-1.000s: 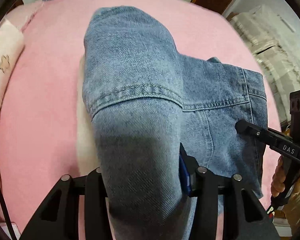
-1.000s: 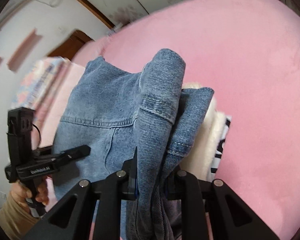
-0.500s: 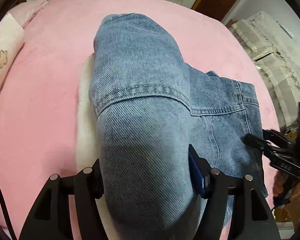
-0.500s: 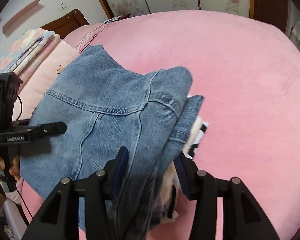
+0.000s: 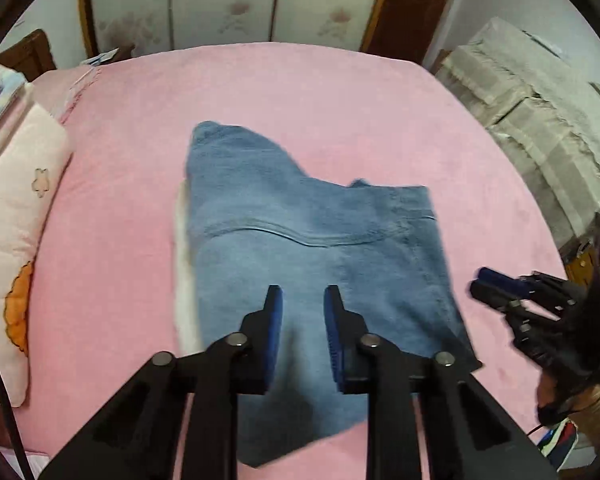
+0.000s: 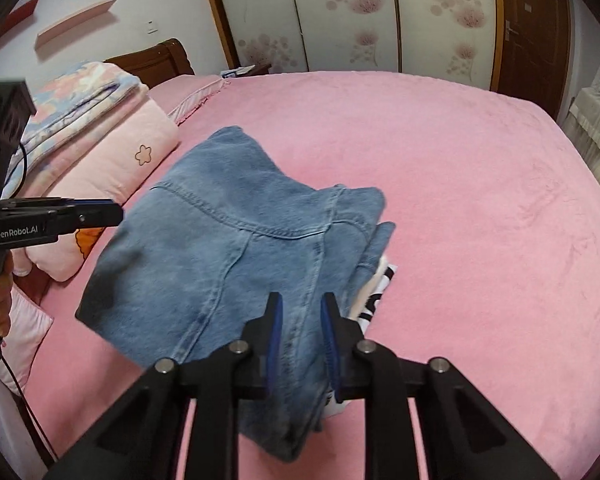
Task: Fold large clothes
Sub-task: 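Lower the denim bundle onto the white clothes stack with both tools, then open both tools and withdraw them from the stack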
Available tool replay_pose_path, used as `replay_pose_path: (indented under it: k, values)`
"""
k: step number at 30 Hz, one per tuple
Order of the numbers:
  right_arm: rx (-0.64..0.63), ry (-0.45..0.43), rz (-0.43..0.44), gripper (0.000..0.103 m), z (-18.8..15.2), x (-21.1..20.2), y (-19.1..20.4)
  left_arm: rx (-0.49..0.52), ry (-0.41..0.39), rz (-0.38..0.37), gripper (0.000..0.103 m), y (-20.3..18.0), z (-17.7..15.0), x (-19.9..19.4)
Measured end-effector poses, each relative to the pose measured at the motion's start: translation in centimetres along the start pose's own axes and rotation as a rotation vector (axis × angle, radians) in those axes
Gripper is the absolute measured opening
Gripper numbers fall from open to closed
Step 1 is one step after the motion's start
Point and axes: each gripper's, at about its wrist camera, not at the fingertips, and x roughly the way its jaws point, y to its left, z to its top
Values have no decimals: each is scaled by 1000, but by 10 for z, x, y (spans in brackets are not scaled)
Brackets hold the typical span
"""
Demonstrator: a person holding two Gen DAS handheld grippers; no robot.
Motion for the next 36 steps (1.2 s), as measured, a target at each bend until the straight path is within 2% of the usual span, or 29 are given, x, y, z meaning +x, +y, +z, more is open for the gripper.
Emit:
replay_pose_path:
  k: [4, 7, 9, 11, 12, 14, 17, 23, 30, 33, 35, 36]
  values:
    - [17, -23, 33, 18, -13, -5, 14, 46, 29, 35, 19, -18, -15, 11]
    - [27, -11, 10, 18, -25, 0, 17, 42, 64, 92, 19, -12, -31, 24]
    - [53, 23, 11, 18, -37, 10, 12, 35, 51, 88, 18, -3, -39, 28]
    - [56, 54, -16, 10, -50, 23, 7, 27, 42, 81, 17, 2, -43, 29]
    - [58, 67, -27, 10, -55, 29, 4, 25, 40, 81, 15, 5, -45, 30]
    - [70, 75, -36, 10, -65, 39, -4, 34, 43, 82, 5, 9, -48, 36]
    - [76, 68, -37, 10, -72, 47, -9, 26, 28, 69, 1, 17, -55, 40]
    - [89, 55, -51, 10, -78, 55, -9, -1, -5, 48, 1, 24, -64, 43]
    - [113, 75, -41, 10, -70, 42, -9, -63, 12, 58, 1, 20, -57, 37]
    - [127, 86, -27, 10, -66, 23, -8, -72, 25, 75, 12, 7, -57, 26]
    - [128, 79, -20, 10, -65, 5, -7, -86, 23, 92, 37, -2, -60, 14]
    - [126, 79, -18, 11, -64, -3, -7, -95, 9, 101, 43, -9, -61, 4]
